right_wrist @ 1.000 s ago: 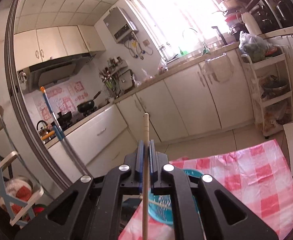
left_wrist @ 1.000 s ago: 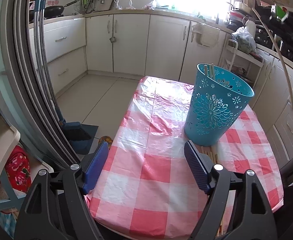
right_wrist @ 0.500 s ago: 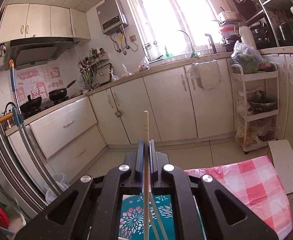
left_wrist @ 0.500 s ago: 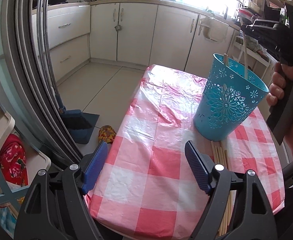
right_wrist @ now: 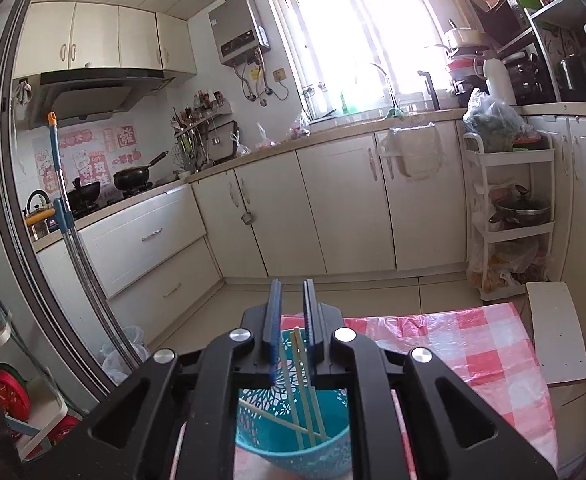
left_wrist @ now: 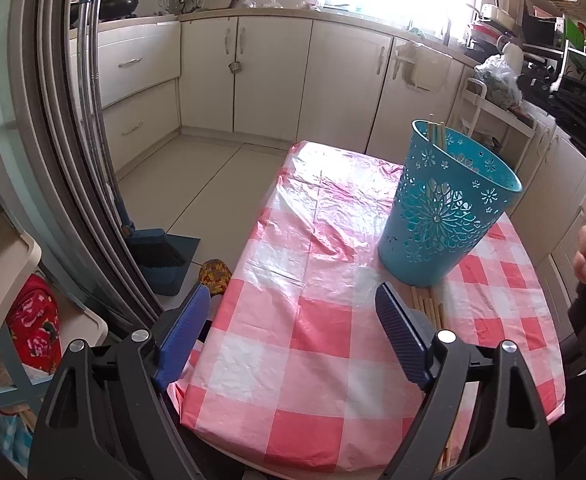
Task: Organize utensils
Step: 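Lift the chopstick with the right tool over the basket and open it, then lower the left tool to the wooden chopstick bundle beside the basket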
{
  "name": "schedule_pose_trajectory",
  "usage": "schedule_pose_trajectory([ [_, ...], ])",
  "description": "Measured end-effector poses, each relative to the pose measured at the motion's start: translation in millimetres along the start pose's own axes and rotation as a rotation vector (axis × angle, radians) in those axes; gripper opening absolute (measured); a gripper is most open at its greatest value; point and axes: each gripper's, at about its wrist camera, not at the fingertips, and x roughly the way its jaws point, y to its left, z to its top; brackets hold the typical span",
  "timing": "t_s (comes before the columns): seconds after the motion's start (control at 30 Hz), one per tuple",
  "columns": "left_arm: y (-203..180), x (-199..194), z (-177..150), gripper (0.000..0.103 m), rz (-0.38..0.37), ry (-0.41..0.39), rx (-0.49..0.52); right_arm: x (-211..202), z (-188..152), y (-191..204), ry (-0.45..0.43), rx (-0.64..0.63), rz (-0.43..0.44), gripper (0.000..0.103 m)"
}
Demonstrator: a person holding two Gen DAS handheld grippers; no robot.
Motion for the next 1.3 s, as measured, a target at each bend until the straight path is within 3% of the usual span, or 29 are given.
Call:
schedule_pose_trajectory([
  [0.1, 0.7, -5.3, -1.6, 0.083, 0.0, -0.007, -0.001, -38.6, -11.9, -2.6, -0.012, 0.0, -0.009, 0.014],
  [0.17, 0.8, -6.5, -4.3, 0.083, -0.001, 0.001, -0.004, -50.2, -33.7, -3.9, 0.045, -0.009, -0.032, 0.014],
  [0.33, -5.5, -8.6, -12.2, 0.083, -0.014, 0.024, 0.01, -20.5, -121.0, -11.0, 0.411, -0.003, -0.058, 0.014],
  [0.47, -14.2, -15.6, -17.0, 0.084, -0.02, 0.023, 0.046, 7.0, -157.3, -16.8, 0.546, 0.057, -0.073, 0.013],
  [0.73, -11.7, -12.7, -21.4, 0.084, -0.015, 0.045, 0.04, 27.8, -178.4, -11.3, 0.614, 0.04, -0.131, 0.013],
  [1.1, -20.6, -2.5, -25.5, 0.084, -0.019, 0.076, 0.066, 22.2, -186.2, -6.6, 0.613, -0.078, -0.123, 0.009],
  [1.3, -46.4, 24.7, -26.8, 0.085, -0.068, 0.174, 0.138, 13.9, -183.5, -22.1, 0.622, -0.126, -0.132, 0.006],
])
